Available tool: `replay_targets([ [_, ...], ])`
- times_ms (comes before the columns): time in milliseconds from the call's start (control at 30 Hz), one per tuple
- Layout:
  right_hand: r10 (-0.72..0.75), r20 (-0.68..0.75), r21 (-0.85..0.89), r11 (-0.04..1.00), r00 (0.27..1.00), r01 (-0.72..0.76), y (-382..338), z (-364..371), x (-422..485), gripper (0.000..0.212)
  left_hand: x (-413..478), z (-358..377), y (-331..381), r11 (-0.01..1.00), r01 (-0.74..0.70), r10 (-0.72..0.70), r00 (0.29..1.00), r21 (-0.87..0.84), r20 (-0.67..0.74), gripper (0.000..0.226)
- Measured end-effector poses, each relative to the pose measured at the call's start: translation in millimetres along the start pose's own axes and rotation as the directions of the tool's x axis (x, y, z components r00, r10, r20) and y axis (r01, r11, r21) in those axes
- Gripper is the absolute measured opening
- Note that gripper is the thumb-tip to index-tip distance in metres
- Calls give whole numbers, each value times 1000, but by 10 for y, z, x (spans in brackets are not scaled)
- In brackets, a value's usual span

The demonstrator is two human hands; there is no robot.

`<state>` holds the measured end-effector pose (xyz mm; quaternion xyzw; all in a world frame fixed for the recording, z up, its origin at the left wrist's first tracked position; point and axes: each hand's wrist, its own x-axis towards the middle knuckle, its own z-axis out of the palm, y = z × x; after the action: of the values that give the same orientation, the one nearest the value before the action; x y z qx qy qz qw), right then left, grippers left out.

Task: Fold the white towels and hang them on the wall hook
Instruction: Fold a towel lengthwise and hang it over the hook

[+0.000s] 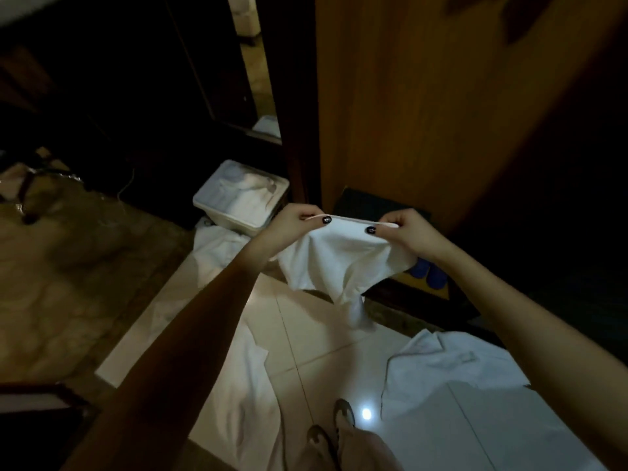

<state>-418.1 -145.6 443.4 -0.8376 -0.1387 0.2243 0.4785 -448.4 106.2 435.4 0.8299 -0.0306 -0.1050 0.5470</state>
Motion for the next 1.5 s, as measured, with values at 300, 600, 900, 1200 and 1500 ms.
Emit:
replay_targets([
  [300, -171, -352, 50, 978, 920, 201, -619, -870, -732, 16, -21, 240, 1319, 986, -135, 130, 990, -97, -49, 17],
  [600, -279, -378, -2, 954, 883, 301, -1066, -1570, -856, 23, 364, 516, 2500, 930, -367, 367, 930, 27, -7, 21],
  [900, -289, -529, -49, 949, 798, 312, -1122, -2038, -1009, 11, 722, 877, 2837, 905, -422, 425, 903, -54, 63, 10],
  [1200, -65, -759, 52, 986, 647, 160, -1004, -2529, -1051, 13, 1084, 799, 2574, 915, -387, 365, 914, 112, 178, 31],
  [1500, 142, -838, 266, 949, 526, 167, -776, -2698, -1122, 14, 1400, 912, 2615, 874, -483, 484, 875, 49, -6, 12],
])
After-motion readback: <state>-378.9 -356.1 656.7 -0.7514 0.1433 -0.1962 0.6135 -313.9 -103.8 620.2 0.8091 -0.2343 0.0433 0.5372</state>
